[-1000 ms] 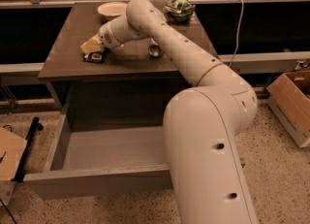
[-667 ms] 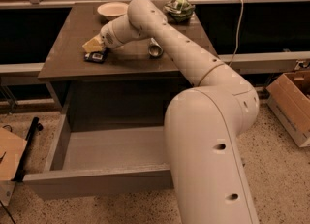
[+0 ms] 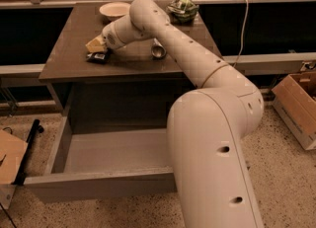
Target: Place rxbar blueberry into top drawer
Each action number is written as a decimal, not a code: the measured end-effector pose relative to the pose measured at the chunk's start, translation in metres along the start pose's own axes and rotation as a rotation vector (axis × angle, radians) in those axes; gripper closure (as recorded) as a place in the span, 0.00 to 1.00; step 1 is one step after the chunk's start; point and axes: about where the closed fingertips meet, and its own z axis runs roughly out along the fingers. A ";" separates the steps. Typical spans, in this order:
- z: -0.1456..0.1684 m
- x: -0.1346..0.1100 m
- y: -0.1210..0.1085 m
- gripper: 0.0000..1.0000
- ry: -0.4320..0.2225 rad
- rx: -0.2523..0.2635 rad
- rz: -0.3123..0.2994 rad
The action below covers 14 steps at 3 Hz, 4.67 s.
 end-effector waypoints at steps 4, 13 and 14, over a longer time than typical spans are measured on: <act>-0.001 -0.001 0.000 0.58 0.000 0.000 0.000; -0.063 0.033 0.023 0.00 0.128 0.189 0.022; -0.054 0.030 0.018 0.00 0.115 0.175 0.017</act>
Offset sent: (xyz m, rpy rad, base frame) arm -0.1166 -0.1343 0.1080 -0.0540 -0.1512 -0.2839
